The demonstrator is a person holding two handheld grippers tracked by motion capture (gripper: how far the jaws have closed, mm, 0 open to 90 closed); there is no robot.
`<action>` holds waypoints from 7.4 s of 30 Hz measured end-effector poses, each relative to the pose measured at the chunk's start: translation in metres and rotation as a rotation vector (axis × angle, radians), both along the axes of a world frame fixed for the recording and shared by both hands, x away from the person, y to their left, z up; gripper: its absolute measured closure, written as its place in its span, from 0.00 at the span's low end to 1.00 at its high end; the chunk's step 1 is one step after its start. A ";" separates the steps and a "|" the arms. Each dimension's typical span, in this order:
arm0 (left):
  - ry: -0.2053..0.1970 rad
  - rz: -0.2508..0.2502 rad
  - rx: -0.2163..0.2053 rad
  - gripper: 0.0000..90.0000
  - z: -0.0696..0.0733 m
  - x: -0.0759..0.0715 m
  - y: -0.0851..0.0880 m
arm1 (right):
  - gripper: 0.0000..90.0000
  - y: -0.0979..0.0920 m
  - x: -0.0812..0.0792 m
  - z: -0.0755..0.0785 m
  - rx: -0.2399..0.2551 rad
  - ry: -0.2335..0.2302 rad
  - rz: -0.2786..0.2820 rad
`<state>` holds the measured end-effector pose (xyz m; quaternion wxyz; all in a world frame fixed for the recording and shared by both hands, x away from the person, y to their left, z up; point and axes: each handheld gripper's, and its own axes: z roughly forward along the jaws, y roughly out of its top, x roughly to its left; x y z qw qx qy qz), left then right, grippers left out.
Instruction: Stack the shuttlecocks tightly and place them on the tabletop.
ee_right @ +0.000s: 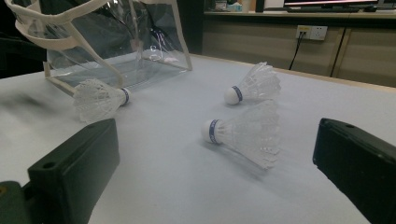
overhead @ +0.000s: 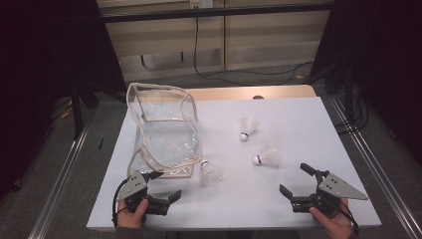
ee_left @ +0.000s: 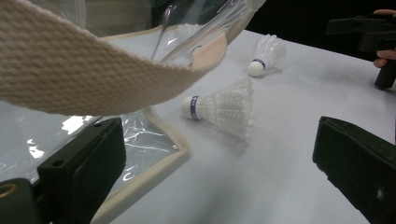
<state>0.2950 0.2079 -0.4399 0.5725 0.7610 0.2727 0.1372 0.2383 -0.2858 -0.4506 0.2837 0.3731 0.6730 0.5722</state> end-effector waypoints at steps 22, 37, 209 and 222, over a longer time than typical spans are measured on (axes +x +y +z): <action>0.014 -0.042 0.015 0.03 0.004 -0.004 -0.031 | 0.00 -0.001 0.002 0.001 -0.001 -0.004 0.015; 0.045 -0.083 0.063 0.03 0.000 -0.005 -0.058 | 0.01 -0.001 0.004 0.001 -0.007 -0.006 0.013; 0.093 0.294 0.139 1.00 0.036 0.049 -0.205 | 0.02 0.001 -0.004 0.006 0.004 -0.029 0.020; 0.088 0.319 0.156 0.96 0.032 0.058 -0.214 | 0.02 0.001 -0.004 0.005 -0.001 -0.032 0.025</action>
